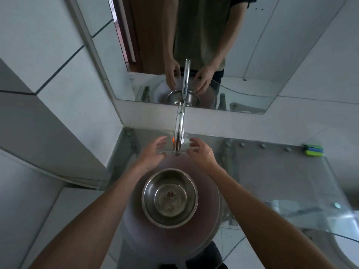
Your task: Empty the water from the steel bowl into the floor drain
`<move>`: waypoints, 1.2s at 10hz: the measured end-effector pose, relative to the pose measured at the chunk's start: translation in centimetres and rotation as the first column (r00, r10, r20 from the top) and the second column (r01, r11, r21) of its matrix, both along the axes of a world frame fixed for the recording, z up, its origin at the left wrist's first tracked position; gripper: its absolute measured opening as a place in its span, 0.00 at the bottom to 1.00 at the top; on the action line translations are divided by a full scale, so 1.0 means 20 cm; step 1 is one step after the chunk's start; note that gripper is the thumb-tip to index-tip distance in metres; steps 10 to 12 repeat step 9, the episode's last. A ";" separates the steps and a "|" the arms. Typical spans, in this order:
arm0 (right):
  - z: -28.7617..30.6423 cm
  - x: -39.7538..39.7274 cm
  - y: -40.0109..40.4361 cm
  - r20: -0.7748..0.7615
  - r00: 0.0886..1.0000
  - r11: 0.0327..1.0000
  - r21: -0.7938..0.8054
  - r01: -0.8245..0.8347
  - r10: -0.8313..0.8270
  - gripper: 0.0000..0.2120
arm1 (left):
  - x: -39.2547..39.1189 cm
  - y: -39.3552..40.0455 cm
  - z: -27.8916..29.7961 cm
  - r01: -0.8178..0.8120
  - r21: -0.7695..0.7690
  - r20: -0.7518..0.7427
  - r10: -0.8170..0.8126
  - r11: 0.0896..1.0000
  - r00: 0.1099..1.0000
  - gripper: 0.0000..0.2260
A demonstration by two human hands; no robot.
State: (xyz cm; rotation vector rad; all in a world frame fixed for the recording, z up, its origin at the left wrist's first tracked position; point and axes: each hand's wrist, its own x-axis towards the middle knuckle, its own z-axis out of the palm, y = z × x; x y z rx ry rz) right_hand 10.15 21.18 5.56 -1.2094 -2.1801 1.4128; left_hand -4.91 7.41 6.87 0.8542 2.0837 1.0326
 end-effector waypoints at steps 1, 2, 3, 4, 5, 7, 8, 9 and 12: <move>-0.05 -0.09 0.10 0.059 0.997 0.999 -0.013 -0.041 0.042 0.22 | -0.05 0.08 -0.02 -0.005 -0.027 0.007 0.005 1.000 1.000 0.30; -0.09 -0.18 0.17 0.084 0.993 0.996 -0.034 -0.085 0.088 0.23 | -0.10 0.14 -0.08 -0.001 -0.052 -0.003 0.000 0.999 1.000 0.31; -0.15 -0.27 0.23 0.101 0.989 0.993 -0.051 -0.105 0.109 0.25 | -0.14 0.19 -0.19 0.003 -0.053 -0.008 -0.003 0.999 1.000 0.30; -0.17 -0.33 0.24 0.124 0.985 0.991 -0.064 -0.113 0.121 0.24 | -0.12 0.23 -0.18 -0.019 -0.074 0.011 0.019 0.997 1.000 0.29; -0.20 -0.35 0.26 0.139 0.981 0.990 -0.047 -0.132 0.137 0.24 | -0.11 0.27 -0.17 -0.034 -0.104 -0.010 0.033 0.994 0.999 0.24; -0.18 -0.32 0.29 0.138 0.977 0.986 -0.048 -0.157 0.162 0.24 | -0.11 0.30 -0.17 -0.076 -0.082 0.071 0.082 0.994 0.994 0.23; -0.07 -0.25 0.28 0.115 0.982 0.989 -0.038 -0.145 0.148 0.21 | -0.14 0.27 -0.17 -0.063 -0.063 0.014 0.064 0.996 0.998 0.27; 0.15 -0.13 0.30 -0.030 1.000 1.000 0.021 -0.007 0.008 0.15 | -0.18 0.24 -0.18 -0.066 -0.040 0.019 0.067 0.997 0.998 0.27; 0.15 -0.13 0.30 -0.030 1.000 1.000 0.021 -0.007 0.008 0.15 | -0.18 0.24 -0.18 -0.066 -0.040 0.019 0.067 0.997 0.998 0.27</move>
